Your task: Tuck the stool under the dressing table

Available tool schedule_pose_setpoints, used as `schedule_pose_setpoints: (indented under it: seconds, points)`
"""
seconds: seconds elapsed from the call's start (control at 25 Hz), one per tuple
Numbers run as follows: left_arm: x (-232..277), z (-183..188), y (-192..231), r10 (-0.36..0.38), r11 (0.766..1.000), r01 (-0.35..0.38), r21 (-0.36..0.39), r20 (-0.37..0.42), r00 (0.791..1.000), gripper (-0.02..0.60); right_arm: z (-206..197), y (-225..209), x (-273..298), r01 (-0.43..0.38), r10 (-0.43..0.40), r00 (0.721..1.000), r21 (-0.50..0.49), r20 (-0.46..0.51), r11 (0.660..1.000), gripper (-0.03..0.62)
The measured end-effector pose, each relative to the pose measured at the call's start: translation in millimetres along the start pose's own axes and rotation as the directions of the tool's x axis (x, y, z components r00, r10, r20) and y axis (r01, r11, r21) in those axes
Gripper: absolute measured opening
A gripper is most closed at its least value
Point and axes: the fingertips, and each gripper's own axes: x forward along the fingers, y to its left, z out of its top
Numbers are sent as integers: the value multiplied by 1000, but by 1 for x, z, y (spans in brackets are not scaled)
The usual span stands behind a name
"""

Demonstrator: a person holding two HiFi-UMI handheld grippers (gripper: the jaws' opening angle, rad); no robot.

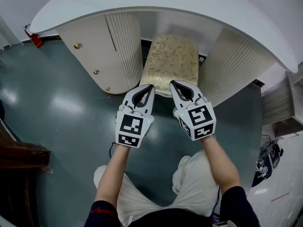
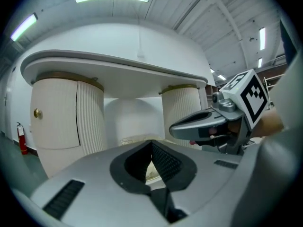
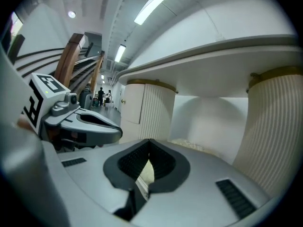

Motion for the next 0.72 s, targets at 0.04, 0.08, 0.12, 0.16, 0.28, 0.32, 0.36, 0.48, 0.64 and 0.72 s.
schedule_pose_setpoints:
  seconds: [0.04, 0.08, 0.12, 0.16, 0.28, 0.32, 0.36, 0.48, 0.64, 0.72]
  points:
    - [0, 2, 3, 9, 1000, -9, -12, 2, 1000, 17, 8, 1, 3, -7, 7, 1000, -8, 22, 1000, 17]
    - [1, 6, 7, 19, 1000, -19, -25, 5, 1000, 17, 16, 2, 4, -10, 11, 999, -13, 42, 1000, 17]
    - [2, 11, 10, 30, 999, -30, -38, 10, 999, 17, 25, 3, 4, -17, 18, 998, -16, 61, 1000, 17]
    - [2, 17, 13, 43, 998, -42, -47, 16, 999, 17, 33, 5, 2, -28, 30, 997, -19, 77, 999, 17]
    - [0, 43, 19, 71, 996, -69, -53, 24, 997, 17, 56, 5, -10, -60, 62, 994, -17, 94, 998, 17]
    - [-1, 53, 20, 74, 996, -73, -57, 25, 997, 17, 65, 2, -15, -66, 67, 993, -14, 96, 998, 17]
    - [-2, 64, 20, 75, 995, -73, -63, 25, 997, 17, 75, -1, -21, -71, 72, 993, -9, 98, 997, 17]
    - [-6, 97, 17, 68, 994, -67, -82, 11, 998, 17, 103, -12, -37, -79, 78, 993, 16, 87, 997, 17]
    - [-19, 153, 15, 68, 993, -69, -94, -13, 998, 17, 144, -22, -59, -86, 83, 995, 59, 55, 995, 17]
    - [-30, 184, 16, 77, 992, -79, -102, -19, 997, 17, 171, -22, -70, -99, 96, 994, 73, 48, 992, 17]
